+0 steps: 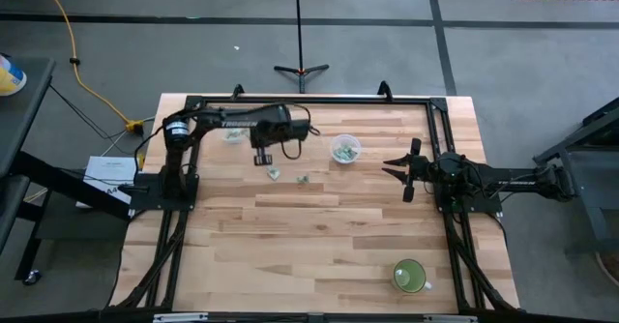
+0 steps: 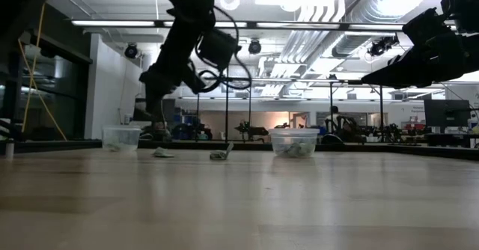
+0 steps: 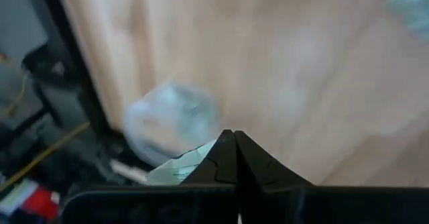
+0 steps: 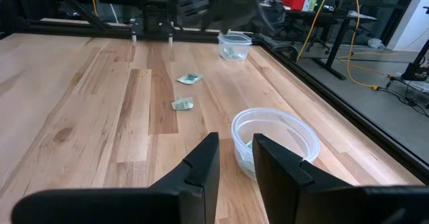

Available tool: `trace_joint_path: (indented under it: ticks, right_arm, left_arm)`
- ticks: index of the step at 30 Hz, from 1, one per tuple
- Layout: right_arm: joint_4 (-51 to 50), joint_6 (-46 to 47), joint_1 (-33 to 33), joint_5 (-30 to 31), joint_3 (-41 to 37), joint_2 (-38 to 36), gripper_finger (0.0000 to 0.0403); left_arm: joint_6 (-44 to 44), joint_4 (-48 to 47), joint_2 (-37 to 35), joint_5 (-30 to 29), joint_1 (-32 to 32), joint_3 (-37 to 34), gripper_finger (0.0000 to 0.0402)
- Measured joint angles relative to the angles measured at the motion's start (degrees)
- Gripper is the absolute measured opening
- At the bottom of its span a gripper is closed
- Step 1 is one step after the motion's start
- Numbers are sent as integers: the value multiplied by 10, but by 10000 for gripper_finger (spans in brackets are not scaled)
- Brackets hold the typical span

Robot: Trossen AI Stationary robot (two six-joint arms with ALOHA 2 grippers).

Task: Pick and place Stevia / Truvia into bins
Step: Put the stevia packet into the top transparent container

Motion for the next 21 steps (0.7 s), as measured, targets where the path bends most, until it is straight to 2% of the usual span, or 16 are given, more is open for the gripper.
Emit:
trace_joint_path:
  ticks: [2,9,12,15,21]
  right_arm:
    - [0,0,0,0,0,0,83]
    - [0,0,0,0,0,0,83]
    - [0,0,0,0,0,0,83]
    - [0,0,0,0,0,0,83]
    - [-1,0,0,0,0,0,83]
  left_arm:
    - [-1,-11,0,-13,22,0,27]
    - [7,-6,-4,-1,113,0,22]
    - [-2,15,-4,27,146,0,23]
    - [1,24,-4,67,160,0,28]
    - [5,4,-4,81,158,0,29]
